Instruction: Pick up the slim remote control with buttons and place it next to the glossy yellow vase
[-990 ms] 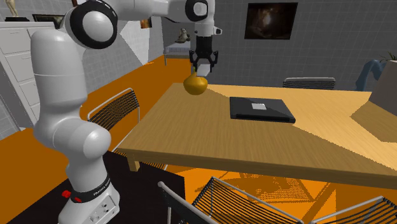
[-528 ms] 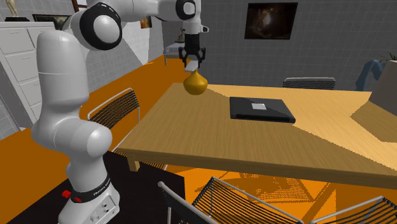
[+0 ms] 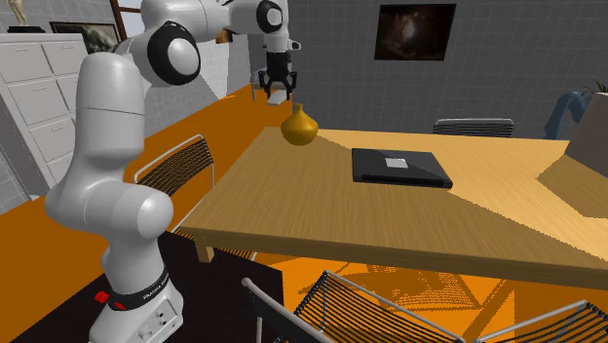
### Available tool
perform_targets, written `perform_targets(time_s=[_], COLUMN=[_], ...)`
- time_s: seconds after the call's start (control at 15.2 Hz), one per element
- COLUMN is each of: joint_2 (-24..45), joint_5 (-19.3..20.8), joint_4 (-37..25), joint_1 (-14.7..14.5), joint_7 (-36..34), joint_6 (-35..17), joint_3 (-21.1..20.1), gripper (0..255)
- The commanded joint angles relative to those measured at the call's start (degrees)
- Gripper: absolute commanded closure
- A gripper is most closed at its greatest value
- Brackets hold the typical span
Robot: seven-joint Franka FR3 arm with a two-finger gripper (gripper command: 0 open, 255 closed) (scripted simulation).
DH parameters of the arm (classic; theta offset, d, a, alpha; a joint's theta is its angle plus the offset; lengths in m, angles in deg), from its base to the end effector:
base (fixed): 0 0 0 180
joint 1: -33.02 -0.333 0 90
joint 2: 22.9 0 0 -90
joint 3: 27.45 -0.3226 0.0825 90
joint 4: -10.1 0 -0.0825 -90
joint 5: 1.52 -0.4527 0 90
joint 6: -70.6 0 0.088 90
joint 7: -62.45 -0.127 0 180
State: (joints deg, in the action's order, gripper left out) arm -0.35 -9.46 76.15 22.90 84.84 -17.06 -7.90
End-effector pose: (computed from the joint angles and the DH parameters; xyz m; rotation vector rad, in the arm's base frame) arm 0.7311 -0.0531 0.5764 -3.1074 -0.4010 -0.0097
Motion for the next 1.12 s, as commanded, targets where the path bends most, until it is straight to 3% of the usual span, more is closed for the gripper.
perform_targets(time_s=[0.0, 0.2, 0.26, 0.59, 1.06], joint_2=[3.3, 9.6, 14.3, 10.0, 7.3], joint_5=[-0.7, -2.0, -2.9, -1.9, -1.3], joint_4=[-5.5, -15.8, -23.8, -12.4, -2.4], joint_1=[-0.5, -0.9, -0.5, -2.5, -4.0], joint_7=[-2.1, -5.2, -6.9, -6.4, -6.1], joint_6=[2.2, 6.1, 9.3, 2.3, -4.9], joint_3=[-0.7, -1.9, -2.6, -2.2, -2.0], gripper=[255, 255, 255, 255, 255])
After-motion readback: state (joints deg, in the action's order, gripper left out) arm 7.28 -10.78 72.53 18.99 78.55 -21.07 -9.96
